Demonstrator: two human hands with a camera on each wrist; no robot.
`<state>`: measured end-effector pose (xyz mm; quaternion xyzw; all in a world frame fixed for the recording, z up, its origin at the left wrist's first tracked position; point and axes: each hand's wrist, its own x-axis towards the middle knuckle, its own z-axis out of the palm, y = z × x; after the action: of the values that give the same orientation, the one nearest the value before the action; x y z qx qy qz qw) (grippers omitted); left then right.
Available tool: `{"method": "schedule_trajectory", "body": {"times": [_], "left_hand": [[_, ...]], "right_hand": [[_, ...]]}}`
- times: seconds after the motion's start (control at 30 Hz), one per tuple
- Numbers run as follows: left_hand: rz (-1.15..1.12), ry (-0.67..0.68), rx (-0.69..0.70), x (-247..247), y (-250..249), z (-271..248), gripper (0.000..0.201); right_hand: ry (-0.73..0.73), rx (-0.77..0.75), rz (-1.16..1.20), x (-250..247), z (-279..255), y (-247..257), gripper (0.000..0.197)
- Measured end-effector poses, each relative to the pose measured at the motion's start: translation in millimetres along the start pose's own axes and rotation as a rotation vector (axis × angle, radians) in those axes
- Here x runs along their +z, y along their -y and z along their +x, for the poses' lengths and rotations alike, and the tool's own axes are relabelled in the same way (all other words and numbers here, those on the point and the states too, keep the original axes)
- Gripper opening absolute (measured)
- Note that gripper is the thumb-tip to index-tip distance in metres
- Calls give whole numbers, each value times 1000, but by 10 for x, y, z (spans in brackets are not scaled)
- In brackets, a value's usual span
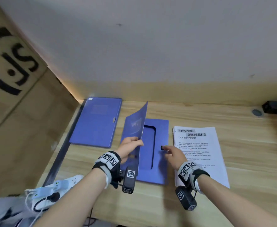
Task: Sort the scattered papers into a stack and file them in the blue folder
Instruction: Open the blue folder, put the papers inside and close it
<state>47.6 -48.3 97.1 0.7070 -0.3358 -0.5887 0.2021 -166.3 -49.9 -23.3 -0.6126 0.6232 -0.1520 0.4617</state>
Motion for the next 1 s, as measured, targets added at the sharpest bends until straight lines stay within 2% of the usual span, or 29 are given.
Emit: {"method": "schedule_trajectory", "body": {"times": [0.03,0.07,0.13,0.2,0.23,0.33,0.37,0.4,0.47,0.57,0.77,0.87,1.0], "left_hand": [[-56,-3,19,-142,-67,-93,28],[-88,-21,35,-285,-118,-149,29],[-81,-116,86,-565,-197,-237,42],[73,-285,204,-811,-200,-273,49],[235,-369,264,-912,-168,-280,55],[1066,-556,305,-1099,14,-289,88],[1315,-581,331,-1137,95,-269,98],[1518,-564,340,-1167,203,-219,103],[1757,-448,257,-1218,455,-85,94],[1708,-286,100,-1288,850,145,74],[1441,-119,116,-1270,1373,534,71],[1340,-132,153,-1166,1469,665,71],[1280,-219,287,-980,1443,745,57]], "right_hand": [[34,-24,-33,54,32,79,43],[66,-43,-71,109,56,162,45],[131,-71,-159,243,105,289,47],[205,-95,-294,375,141,359,48],[238,-102,-359,430,157,369,48],[268,-128,-475,525,177,363,44],[255,-134,-495,543,175,350,43],[237,-138,-512,553,164,341,42],[214,-146,-544,560,151,307,41],[212,-140,-592,524,109,255,42],[174,-68,-730,495,-134,160,46],[146,-35,-730,504,-208,133,45],[85,17,-658,477,-254,54,42]]}}
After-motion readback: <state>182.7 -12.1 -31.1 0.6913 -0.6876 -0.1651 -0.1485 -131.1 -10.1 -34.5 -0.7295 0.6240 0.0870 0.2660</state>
